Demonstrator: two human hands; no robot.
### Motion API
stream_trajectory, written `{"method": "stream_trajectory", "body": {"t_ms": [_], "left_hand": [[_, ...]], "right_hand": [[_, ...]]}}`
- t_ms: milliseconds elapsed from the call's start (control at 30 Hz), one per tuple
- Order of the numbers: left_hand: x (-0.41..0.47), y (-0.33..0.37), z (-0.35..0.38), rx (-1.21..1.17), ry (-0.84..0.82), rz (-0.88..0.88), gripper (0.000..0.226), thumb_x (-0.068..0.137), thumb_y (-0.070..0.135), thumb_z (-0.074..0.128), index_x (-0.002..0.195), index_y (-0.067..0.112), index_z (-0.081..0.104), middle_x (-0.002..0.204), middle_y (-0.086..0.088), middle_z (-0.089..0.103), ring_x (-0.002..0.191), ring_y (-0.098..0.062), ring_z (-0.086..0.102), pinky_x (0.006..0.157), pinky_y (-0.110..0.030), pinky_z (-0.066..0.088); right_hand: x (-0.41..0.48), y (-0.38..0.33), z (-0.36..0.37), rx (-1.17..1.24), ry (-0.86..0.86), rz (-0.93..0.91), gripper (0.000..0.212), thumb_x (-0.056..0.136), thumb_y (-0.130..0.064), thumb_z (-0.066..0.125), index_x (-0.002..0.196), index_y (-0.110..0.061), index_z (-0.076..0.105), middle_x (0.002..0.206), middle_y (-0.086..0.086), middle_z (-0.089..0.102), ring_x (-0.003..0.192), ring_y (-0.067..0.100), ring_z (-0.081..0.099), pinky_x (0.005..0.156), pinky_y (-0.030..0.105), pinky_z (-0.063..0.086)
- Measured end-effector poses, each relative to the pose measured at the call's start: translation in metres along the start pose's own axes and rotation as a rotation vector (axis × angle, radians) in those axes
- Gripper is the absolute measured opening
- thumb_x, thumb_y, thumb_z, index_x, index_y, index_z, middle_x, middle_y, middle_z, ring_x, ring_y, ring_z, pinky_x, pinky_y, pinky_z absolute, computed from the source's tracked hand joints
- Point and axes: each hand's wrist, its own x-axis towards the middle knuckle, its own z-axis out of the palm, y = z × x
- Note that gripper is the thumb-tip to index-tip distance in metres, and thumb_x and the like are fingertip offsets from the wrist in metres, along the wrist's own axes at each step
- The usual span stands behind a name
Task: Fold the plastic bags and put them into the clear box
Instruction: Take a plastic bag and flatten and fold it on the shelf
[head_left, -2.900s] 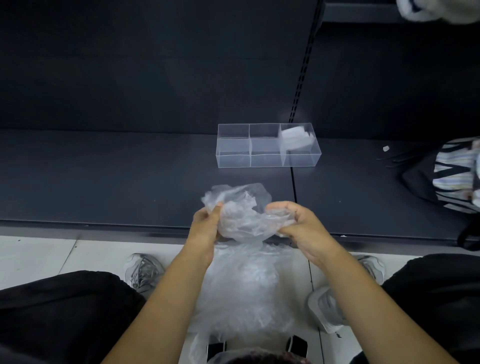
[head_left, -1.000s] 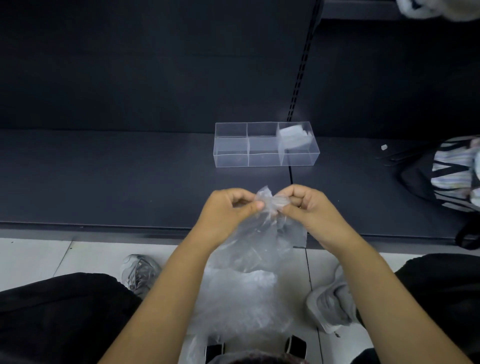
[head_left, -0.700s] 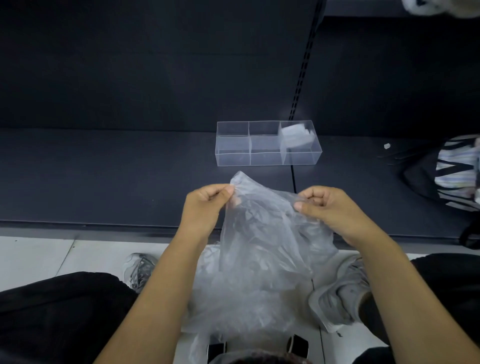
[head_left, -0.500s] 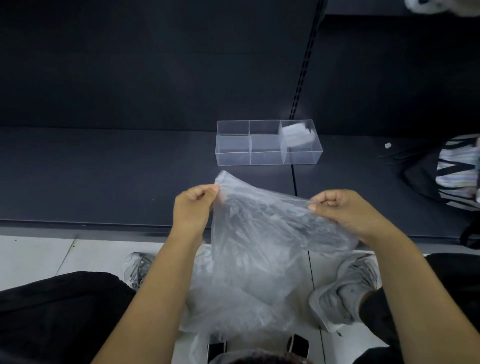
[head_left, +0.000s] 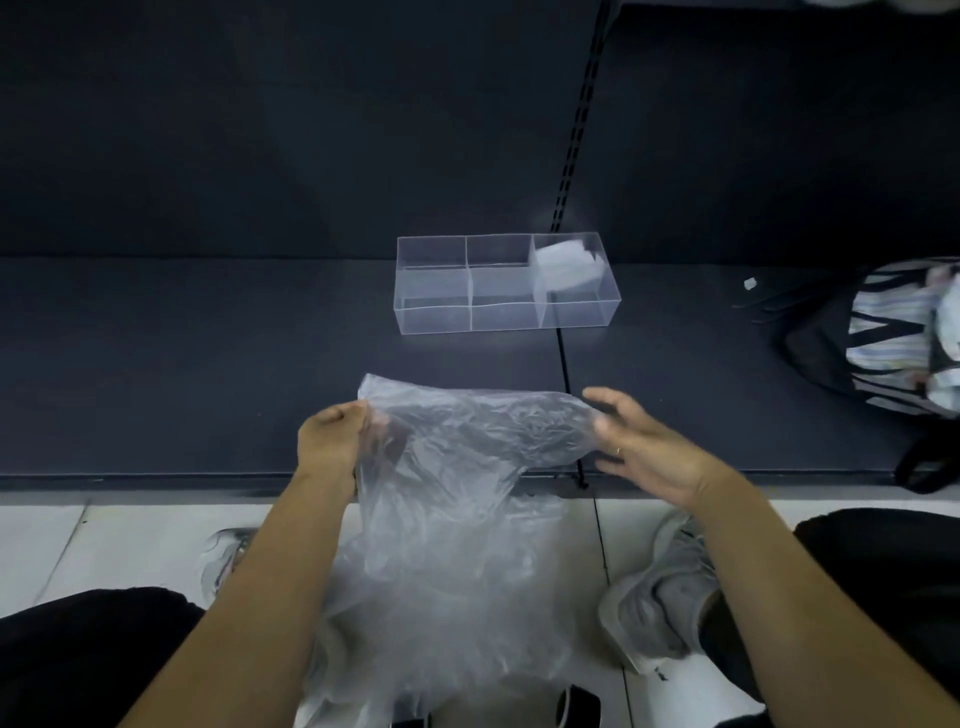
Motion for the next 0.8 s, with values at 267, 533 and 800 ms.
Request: {"method": "stream_trajectory", "body": {"t_ms": [267, 533, 800], "left_hand": [[0.037, -0.018, 0.012, -0.068, 0.022, -0.162, 0.032, 0.091, 0.020, 0.055, 0.059, 0.015, 0.053, 0.039, 0.002, 0.049, 0.039, -0.016, 0.047, 0.045, -0.021, 0.042], [0.065, -0.016, 0.021, -0.093, 0.004, -0.156, 0.030, 0.092, 0.021, 0.055, 0.063, 0.016, 0.057, 0.048, 0.002, 0.052, 0.051, -0.018, 0.047, 0.065, -0.029, 0.044], [0.089, 0.003, 0.016, -0.088, -0.094, -0.098, 0.006, 0.091, 0.016, 0.061, 0.092, 0.010, 0.064, 0.094, -0.013, 0.065, 0.080, -0.023, 0.063, 0.072, -0.033, 0.052]], "right_hand": [[0.042, 0.030, 0.021, -0.172, 0.110, -0.137, 0.074, 0.082, -0.006, 0.074, 0.131, -0.052, 0.042, 0.117, -0.005, 0.066, 0.091, 0.007, 0.067, 0.083, 0.022, 0.051], [0.071, 0.014, 0.007, -0.133, 0.169, -0.150, 0.010, 0.080, 0.001, 0.072, 0.081, -0.008, 0.069, 0.081, 0.005, 0.072, 0.080, 0.017, 0.067, 0.072, 0.018, 0.053], [0.084, -0.040, -0.050, -0.293, -0.115, 0.047, 0.033, 0.075, -0.041, 0.066, 0.079, -0.009, 0.058, 0.086, 0.008, 0.065, 0.088, 0.015, 0.068, 0.076, 0.021, 0.055]]}}
